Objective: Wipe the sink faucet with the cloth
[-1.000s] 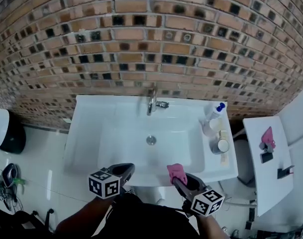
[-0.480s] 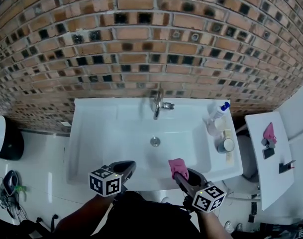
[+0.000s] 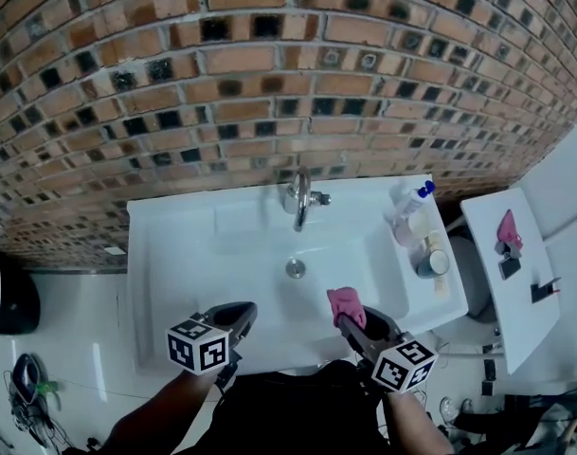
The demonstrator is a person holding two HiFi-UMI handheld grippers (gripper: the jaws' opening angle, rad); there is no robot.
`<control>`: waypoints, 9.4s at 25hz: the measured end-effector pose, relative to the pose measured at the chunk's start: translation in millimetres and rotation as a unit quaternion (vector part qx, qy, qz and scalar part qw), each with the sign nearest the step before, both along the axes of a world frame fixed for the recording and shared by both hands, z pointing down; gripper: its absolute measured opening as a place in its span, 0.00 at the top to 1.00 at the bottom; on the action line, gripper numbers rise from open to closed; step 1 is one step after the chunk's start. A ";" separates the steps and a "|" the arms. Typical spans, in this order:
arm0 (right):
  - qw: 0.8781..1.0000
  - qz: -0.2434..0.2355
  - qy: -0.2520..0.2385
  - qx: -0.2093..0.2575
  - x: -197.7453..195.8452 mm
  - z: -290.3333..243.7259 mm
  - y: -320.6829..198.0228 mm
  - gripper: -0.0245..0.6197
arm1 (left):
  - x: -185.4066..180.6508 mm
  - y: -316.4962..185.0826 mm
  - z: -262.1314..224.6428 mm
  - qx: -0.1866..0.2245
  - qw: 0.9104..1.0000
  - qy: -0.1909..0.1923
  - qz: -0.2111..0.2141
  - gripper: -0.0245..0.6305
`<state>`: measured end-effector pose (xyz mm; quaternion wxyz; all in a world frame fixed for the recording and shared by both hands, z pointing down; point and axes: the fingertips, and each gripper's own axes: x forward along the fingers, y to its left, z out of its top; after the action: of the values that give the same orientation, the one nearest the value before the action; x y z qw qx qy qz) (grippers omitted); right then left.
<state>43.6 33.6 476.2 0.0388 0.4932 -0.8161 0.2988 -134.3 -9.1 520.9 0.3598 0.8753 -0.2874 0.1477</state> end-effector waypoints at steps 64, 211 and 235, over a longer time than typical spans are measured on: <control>0.961 -0.185 -0.205 0.030 20.9 -17.6 -219.7 0.73 | 49.9 -45.0 1.5 -0.037 0.993 -0.031 -0.106 0.95; 0.885 -0.352 -0.298 -0.066 -35.0 17.3 -195.8 0.74 | 61.8 -23.1 -1.0 -0.040 0.990 -0.046 -0.130 0.95; 0.936 -0.340 -0.090 -0.001 -12.7 24.1 -335.3 0.74 | 70.9 -62.8 12.2 -0.049 0.990 -0.056 -0.117 0.95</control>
<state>30.9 -301.7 500.3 0.0649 0.1576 -0.9348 0.3116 -63.4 -71.9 533.0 0.4009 0.8072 -0.3996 0.1673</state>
